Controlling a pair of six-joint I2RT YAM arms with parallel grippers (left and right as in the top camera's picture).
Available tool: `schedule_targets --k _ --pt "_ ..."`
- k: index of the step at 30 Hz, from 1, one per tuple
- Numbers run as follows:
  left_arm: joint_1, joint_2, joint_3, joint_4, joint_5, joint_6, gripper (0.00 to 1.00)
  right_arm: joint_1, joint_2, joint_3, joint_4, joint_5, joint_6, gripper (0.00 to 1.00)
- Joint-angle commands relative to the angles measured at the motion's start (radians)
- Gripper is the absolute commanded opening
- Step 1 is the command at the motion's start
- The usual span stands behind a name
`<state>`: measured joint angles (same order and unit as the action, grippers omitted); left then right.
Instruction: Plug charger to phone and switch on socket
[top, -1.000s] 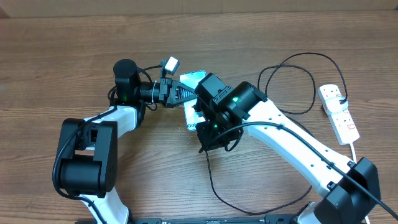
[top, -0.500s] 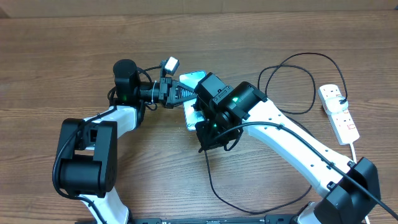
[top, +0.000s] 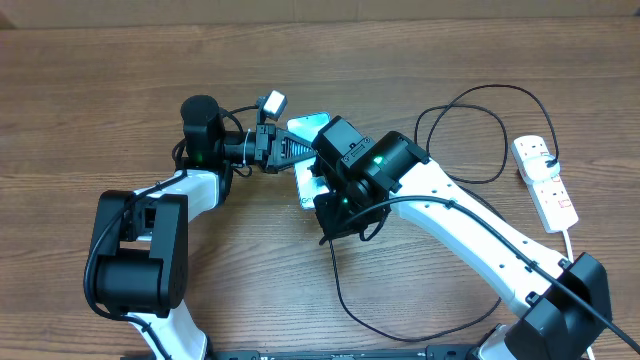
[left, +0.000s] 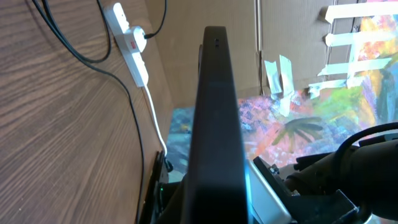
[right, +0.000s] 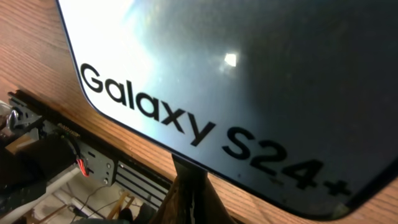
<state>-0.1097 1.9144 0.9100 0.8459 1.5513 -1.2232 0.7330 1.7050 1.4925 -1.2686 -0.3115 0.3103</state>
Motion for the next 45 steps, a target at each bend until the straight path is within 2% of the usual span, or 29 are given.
schedule_targets --k 1,8,25,33,37,41,45 --pt "-0.003 -0.009 0.022 0.008 0.029 0.047 0.04 -0.006 0.007 0.033 0.054 0.042 0.000 0.04" --pt "-0.018 -0.009 0.022 0.008 0.029 0.059 0.04 -0.006 0.006 0.033 0.113 0.100 0.000 0.04" --pt "-0.022 -0.009 0.021 0.007 0.029 0.080 0.04 -0.006 0.005 0.114 0.025 0.226 -0.005 0.04" --pt "-0.022 -0.009 0.021 0.007 0.029 0.080 0.04 -0.006 0.003 0.125 0.014 0.229 -0.011 0.04" --pt "-0.022 -0.009 0.021 0.007 0.029 0.117 0.04 -0.006 0.001 0.128 0.005 0.229 -0.011 0.04" --pt "-0.022 -0.009 0.021 0.007 0.029 0.175 0.04 -0.006 -0.003 0.179 -0.075 0.229 -0.011 0.04" --pt "-0.022 -0.009 0.021 0.007 0.029 0.192 0.04 -0.006 -0.008 0.307 -0.219 0.229 0.013 0.04"
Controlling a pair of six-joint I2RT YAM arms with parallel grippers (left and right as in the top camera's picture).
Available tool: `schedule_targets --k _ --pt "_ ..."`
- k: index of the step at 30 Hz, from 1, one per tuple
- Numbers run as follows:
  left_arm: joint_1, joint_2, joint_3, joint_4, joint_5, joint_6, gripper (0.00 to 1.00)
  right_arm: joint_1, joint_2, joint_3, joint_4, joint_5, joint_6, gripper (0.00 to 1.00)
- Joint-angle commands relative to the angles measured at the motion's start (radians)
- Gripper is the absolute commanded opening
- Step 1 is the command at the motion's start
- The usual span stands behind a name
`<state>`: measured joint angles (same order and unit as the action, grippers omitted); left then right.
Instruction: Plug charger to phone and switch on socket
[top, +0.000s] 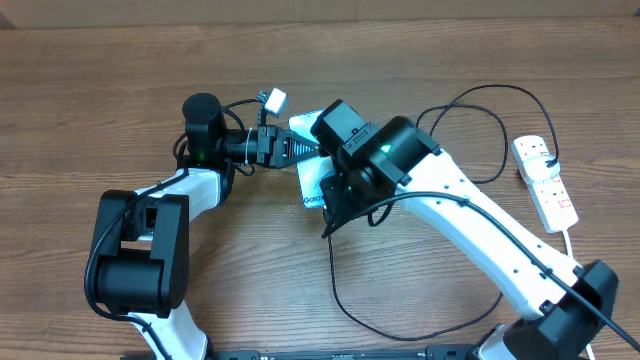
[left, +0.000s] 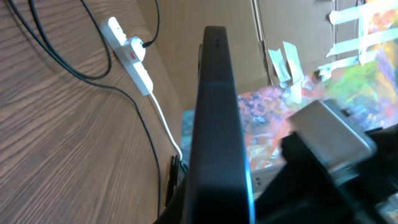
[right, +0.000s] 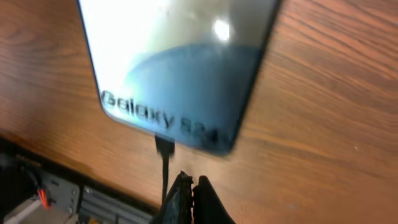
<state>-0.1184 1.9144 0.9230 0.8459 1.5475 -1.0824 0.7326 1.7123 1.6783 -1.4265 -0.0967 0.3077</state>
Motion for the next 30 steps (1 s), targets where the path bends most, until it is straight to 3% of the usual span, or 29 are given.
schedule_targets --k 1,5,6,8,9,11,15,17,20,22,27,30 --pt "-0.013 -0.009 0.008 0.007 0.033 0.051 0.04 -0.006 -0.016 0.161 -0.102 0.014 0.027 0.04" --pt "-0.013 -0.009 0.008 0.006 0.033 0.051 0.04 -0.006 -0.043 0.314 -0.268 0.018 0.064 0.04" --pt "-0.013 -0.009 0.008 0.007 0.033 0.051 0.04 -0.006 -0.066 0.315 -0.268 0.013 0.065 0.10" --pt "-0.013 -0.009 0.008 0.004 0.033 0.051 0.04 -0.005 -0.119 0.311 -0.267 0.022 0.088 0.34" --pt "-0.013 -0.009 0.008 0.003 0.033 0.050 0.04 -0.005 -0.151 0.311 -0.268 0.021 0.093 0.62" --pt "-0.013 -0.009 0.008 0.000 0.033 0.050 0.04 -0.005 -0.197 0.311 -0.267 0.037 0.122 0.71" --pt "-0.012 -0.009 0.008 0.000 0.033 0.050 0.04 -0.005 -0.309 0.300 -0.267 0.059 0.145 0.76" --pt "-0.012 -0.009 0.008 0.000 0.033 0.050 0.04 -0.005 -0.362 0.272 -0.267 0.064 0.148 0.91" --pt "-0.012 -0.009 0.008 0.000 0.033 0.050 0.04 -0.005 -0.445 0.156 -0.260 0.190 0.293 1.00" --pt "-0.012 -0.009 0.008 0.000 0.033 0.050 0.04 -0.005 -0.487 -0.020 -0.179 0.262 0.377 1.00" --pt "-0.012 -0.009 0.008 0.000 0.032 0.050 0.04 0.013 -0.476 -0.347 0.128 0.176 0.378 1.00" --pt "-0.012 -0.009 0.008 -0.003 0.033 0.050 0.04 0.036 -0.444 -0.432 0.220 0.155 0.429 1.00"
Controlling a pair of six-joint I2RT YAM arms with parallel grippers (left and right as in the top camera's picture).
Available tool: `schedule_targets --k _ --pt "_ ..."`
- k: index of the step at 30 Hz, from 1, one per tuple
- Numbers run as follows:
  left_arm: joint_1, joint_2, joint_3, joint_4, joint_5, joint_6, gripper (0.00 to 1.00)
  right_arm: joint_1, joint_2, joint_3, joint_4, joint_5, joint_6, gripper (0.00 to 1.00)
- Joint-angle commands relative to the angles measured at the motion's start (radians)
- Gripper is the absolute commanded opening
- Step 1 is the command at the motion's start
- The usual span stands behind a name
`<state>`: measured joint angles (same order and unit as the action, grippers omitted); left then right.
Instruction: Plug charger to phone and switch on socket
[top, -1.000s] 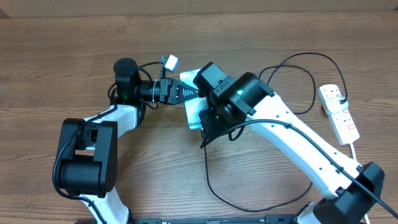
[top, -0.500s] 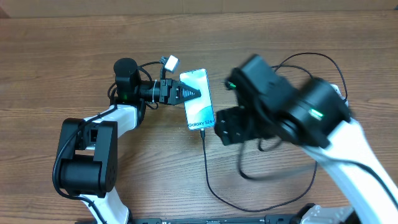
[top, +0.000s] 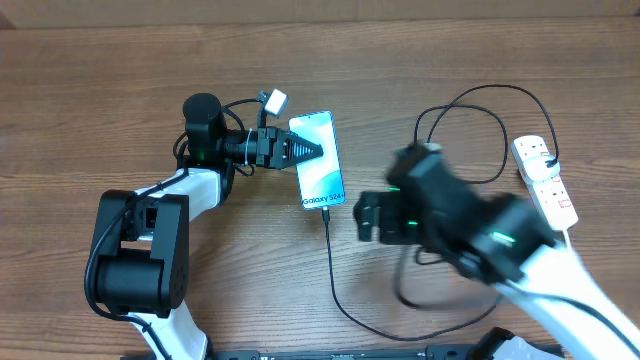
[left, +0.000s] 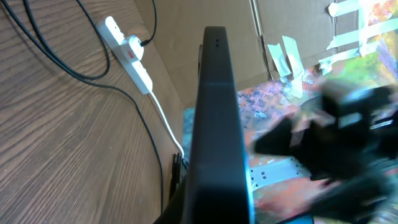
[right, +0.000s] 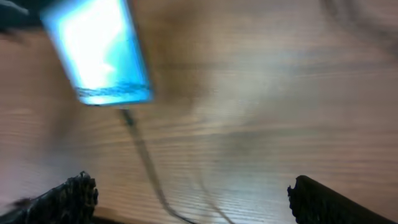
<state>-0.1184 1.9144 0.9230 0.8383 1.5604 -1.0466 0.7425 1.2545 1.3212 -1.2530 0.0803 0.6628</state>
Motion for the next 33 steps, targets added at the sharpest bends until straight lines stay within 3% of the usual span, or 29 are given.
schedule_targets --k 1,11,18,27,33 --pt "-0.012 -0.009 0.008 0.004 0.019 0.014 0.05 0.037 0.024 -0.086 0.072 -0.021 0.074 1.00" --pt "-0.011 -0.009 0.008 0.004 0.019 0.015 0.04 0.235 0.077 -0.094 0.183 0.153 0.075 1.00" --pt "-0.011 -0.009 0.008 0.004 0.020 0.015 0.04 0.284 0.171 -0.130 0.254 0.193 0.096 0.98" --pt "-0.011 -0.009 0.008 0.004 0.020 0.015 0.04 0.285 0.297 -0.130 0.304 0.192 0.096 0.69" --pt "-0.011 -0.009 0.008 0.004 0.020 0.015 0.04 0.285 0.300 -0.130 0.324 0.192 0.096 0.40"
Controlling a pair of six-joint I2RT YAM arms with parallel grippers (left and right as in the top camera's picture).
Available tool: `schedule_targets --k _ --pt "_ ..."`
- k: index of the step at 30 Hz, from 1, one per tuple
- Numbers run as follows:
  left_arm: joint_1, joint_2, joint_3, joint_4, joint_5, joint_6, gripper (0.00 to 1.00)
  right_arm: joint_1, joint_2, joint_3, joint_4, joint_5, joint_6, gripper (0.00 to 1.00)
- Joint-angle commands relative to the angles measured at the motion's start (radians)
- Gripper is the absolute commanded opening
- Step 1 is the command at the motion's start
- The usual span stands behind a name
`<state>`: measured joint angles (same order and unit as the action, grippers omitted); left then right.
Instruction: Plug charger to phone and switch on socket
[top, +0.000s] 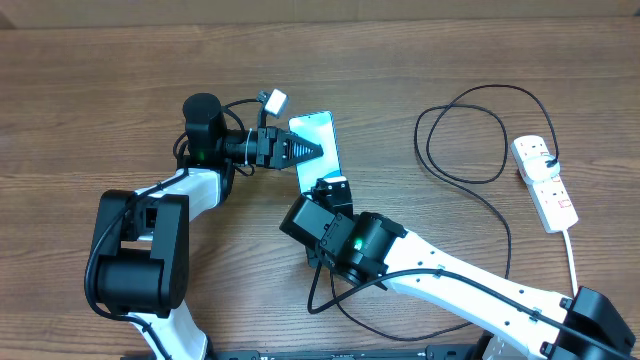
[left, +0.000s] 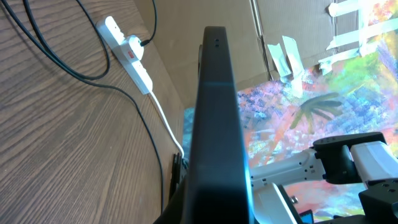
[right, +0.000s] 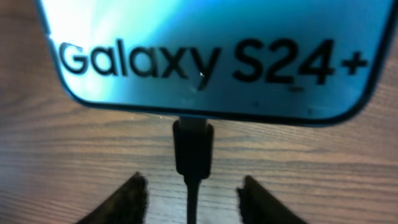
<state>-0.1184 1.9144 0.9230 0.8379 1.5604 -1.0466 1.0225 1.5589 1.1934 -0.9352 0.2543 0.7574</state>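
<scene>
The phone (top: 318, 135) lies on the table with its blue screen up, and my left gripper (top: 303, 150) is shut on its left edge. In the left wrist view the phone (left: 214, 112) fills the middle as a dark edge-on slab. The right wrist view shows the screen (right: 211, 50) reading "Galaxy S24+", with the black charger plug (right: 193, 146) seated in its bottom edge. My right gripper (right: 193, 190) is open just below, one finger on each side of the cable, touching nothing. The black cable (top: 495, 87) loops to the white power strip (top: 543, 182).
The power strip (left: 127, 43) lies at the table's right edge with its own white lead running off the front. Slack cable curls on the wood under the right arm (top: 440, 265). The left arm's base (top: 135, 260) stands at the front left.
My right arm was off to the right of the phone, blurred, with its gripper open. Now it is back below the phone's bottom edge, fingers open round the plugged-in cable. The left gripper has not moved.
First my right gripper sat tight against the phone's bottom edge, shut on the cable, while the left held the phone. Then it stood back, the plug in the port. Later it was open, far right. Now it is below the plug, open.
</scene>
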Motion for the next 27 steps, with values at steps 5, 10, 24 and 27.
schedule_targets --k 5,10,24,27 --pt "-0.011 -0.009 0.008 0.005 0.019 0.015 0.04 0.005 -0.005 0.000 0.003 0.018 0.001 0.17" --pt "-0.011 -0.009 0.008 0.005 0.020 0.026 0.04 0.003 -0.005 0.053 -0.055 0.039 -0.006 0.04" --pt "-0.013 -0.009 0.008 0.005 0.020 0.031 0.04 0.003 -0.005 0.120 -0.066 0.075 -0.109 0.04" --pt "-0.013 -0.009 0.008 0.005 0.019 0.031 0.04 0.003 -0.005 0.126 -0.066 0.073 -0.108 0.04"
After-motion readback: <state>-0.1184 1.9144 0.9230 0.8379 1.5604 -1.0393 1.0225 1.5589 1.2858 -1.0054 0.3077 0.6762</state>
